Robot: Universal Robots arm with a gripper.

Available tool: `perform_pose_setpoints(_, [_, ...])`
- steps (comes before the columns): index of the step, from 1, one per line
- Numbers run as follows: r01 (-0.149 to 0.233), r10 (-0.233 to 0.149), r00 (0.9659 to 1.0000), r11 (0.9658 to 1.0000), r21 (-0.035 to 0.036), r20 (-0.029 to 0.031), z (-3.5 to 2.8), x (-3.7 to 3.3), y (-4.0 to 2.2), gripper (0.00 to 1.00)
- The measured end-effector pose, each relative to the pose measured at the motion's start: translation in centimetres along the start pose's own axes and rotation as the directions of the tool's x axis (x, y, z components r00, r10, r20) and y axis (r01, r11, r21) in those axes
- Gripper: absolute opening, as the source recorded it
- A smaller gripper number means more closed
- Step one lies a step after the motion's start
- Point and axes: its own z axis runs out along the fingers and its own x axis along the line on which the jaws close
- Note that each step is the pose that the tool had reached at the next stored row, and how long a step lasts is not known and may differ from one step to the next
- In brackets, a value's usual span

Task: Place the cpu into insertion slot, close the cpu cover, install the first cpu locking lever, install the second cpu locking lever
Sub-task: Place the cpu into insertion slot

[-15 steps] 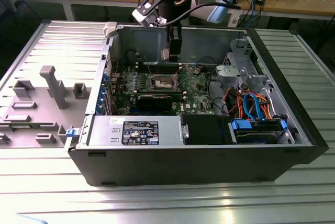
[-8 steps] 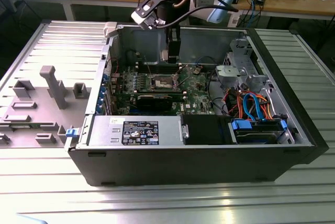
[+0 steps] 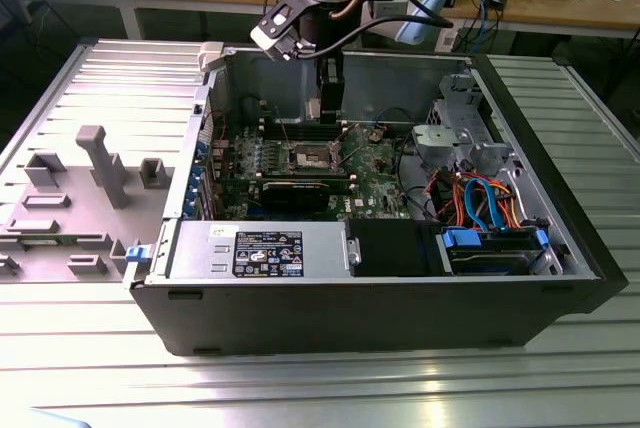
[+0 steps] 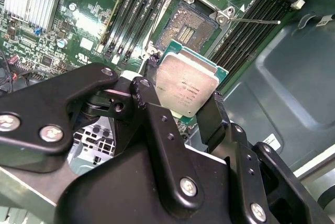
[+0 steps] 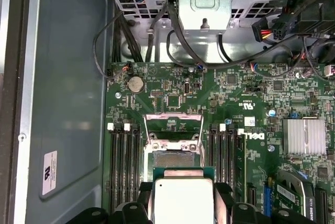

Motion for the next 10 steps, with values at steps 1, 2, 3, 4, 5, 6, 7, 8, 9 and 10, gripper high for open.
perform_pose_setpoints(1, [0.000, 0.000, 1.0000, 1.0000, 0.0001, 0.0002, 0.00, 0.00, 0.00, 0.55])
perform_pose_setpoints(2, [0.000, 0.000, 1.0000, 1.0000, 0.0000, 0.0000, 0.02, 0.00, 0.00, 0.55])
perform_pose_setpoints(3, [0.000, 0.000, 1.0000, 1.0000, 0.0000, 0.0000, 0.03, 0.00, 0.00, 0.55])
perform_pose_setpoints(4, [0.000, 0.000, 1.0000, 1.0000, 0.0000, 0.0000, 0.03, 0.00, 0.00, 0.55])
perform_pose_setpoints(5, [0.000, 0.000, 1.0000, 1.0000, 0.0000, 0.0000, 0.03, 0.00, 0.00, 0.55])
perform_pose_setpoints(6, [0.000, 0.000, 1.0000, 1.0000, 0.0000, 0.0000, 0.03, 0.00, 0.00, 0.55])
perform_pose_setpoints(7, [0.000, 0.000, 1.0000, 1.0000, 0.0000, 0.0000, 0.04, 0.00, 0.00, 0.55])
perform_pose_setpoints(8, [0.000, 0.000, 1.0000, 1.0000, 0.0000, 0.0000, 0.04, 0.00, 0.00, 0.55])
perform_pose_setpoints(9, [0.000, 0.000, 1.0000, 1.0000, 0.0000, 0.0000, 0.04, 0.00, 0.00, 0.55])
perform_pose_setpoints(10, [0.000, 0.000, 1.0000, 1.0000, -0.0001, 0.0000, 0.04, 0.00, 0.00, 0.55])
